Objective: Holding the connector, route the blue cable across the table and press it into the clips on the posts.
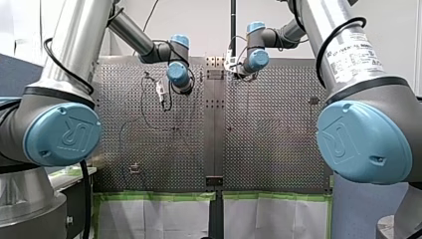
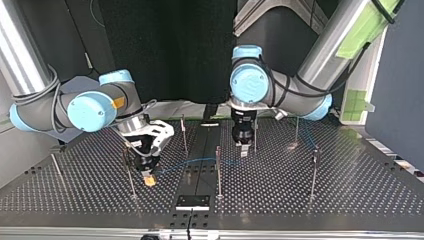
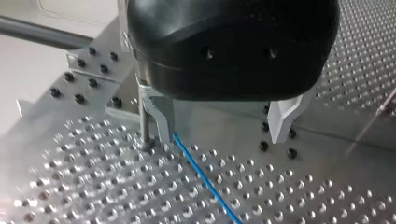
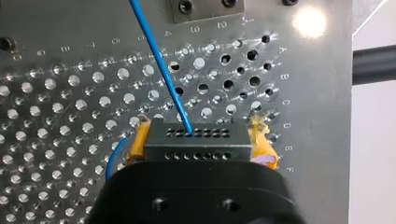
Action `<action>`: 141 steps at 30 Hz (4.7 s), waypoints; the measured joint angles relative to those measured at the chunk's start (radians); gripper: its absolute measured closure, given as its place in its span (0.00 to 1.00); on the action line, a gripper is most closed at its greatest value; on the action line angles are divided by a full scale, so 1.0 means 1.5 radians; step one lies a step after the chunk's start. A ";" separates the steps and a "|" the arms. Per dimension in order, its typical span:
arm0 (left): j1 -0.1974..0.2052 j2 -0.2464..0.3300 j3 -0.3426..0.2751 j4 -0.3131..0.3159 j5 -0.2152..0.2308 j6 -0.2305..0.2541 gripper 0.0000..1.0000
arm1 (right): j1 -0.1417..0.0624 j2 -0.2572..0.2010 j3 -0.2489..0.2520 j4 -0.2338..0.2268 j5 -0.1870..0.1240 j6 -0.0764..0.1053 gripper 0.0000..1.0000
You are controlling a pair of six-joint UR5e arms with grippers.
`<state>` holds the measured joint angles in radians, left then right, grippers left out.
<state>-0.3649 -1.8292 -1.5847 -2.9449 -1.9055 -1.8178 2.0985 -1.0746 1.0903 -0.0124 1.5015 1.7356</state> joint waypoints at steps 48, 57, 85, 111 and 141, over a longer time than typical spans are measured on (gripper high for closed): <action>-0.138 -0.009 0.081 -0.068 -0.052 0.045 0.00 | -0.004 -0.001 0.000 0.006 0.010 -0.004 1.00; -0.142 -0.026 0.140 -0.068 -0.068 0.055 0.00 | -0.004 -0.001 0.000 0.006 0.010 -0.004 1.00; -0.119 -0.142 0.293 -0.106 -0.069 0.070 0.00 | -0.003 -0.001 0.000 0.006 0.010 -0.004 1.00; -0.092 -0.207 0.367 -0.107 -0.068 0.071 0.00 | -0.003 -0.001 0.000 0.006 0.010 -0.004 1.00; -0.121 -0.205 0.366 -0.128 -0.147 0.075 1.00 | -0.001 0.000 0.001 0.007 0.010 -0.004 1.00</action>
<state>-0.5460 -2.1373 -1.0358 -3.1372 -2.1263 -1.7051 2.0963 -1.0753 1.0917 -0.0013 1.5166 1.7300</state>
